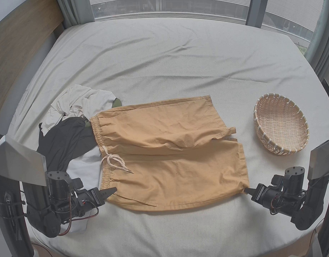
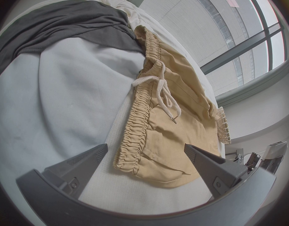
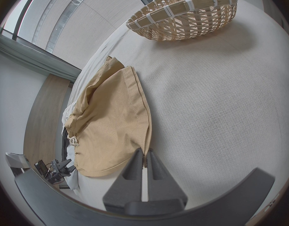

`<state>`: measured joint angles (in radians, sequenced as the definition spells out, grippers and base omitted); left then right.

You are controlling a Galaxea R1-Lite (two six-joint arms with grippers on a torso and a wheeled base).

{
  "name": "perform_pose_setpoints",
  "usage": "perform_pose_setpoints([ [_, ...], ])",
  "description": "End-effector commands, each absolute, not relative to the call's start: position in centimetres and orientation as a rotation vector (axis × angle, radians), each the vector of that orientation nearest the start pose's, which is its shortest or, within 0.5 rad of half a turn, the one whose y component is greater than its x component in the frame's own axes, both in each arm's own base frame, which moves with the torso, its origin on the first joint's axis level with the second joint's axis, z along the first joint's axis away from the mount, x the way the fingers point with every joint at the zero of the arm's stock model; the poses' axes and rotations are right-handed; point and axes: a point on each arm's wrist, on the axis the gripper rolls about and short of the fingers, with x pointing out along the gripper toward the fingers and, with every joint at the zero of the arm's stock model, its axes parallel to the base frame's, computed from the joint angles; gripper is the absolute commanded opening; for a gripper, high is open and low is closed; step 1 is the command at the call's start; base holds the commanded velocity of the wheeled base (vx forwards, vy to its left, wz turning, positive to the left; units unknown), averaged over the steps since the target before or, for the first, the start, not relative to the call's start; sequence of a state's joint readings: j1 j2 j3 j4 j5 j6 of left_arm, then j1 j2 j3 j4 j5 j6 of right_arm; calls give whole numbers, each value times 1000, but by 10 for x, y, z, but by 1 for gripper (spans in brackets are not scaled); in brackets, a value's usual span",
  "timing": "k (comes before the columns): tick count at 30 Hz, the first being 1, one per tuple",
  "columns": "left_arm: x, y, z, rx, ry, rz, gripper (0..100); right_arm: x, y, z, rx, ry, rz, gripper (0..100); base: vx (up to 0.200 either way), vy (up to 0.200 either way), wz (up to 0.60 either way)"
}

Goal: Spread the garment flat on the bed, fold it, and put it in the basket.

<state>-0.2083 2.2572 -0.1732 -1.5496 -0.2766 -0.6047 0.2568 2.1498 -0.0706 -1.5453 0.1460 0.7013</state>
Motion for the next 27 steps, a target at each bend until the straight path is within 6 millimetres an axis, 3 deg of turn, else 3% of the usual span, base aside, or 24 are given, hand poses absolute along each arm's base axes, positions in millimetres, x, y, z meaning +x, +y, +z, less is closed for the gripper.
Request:
perform_pose_setpoints([
  [1, 250, -58, -11, -603, 680, -303, 0, 222, 62, 9, 642, 662, 185, 0, 0, 0, 0],
  [7, 235, -54, -4, -614, 710, -329, 0, 208, 58, 5, 561, 709, 189, 0, 0, 0, 0],
  [14, 220, -50, 7, -614, 715, -351, 0, 207, 58, 4, 549, 717, 192, 0, 0, 0, 0],
  [27, 212, -41, 3, -568, 740, -326, 0, 197, 58, 4, 477, 815, 209, 0, 0, 0, 0],
])
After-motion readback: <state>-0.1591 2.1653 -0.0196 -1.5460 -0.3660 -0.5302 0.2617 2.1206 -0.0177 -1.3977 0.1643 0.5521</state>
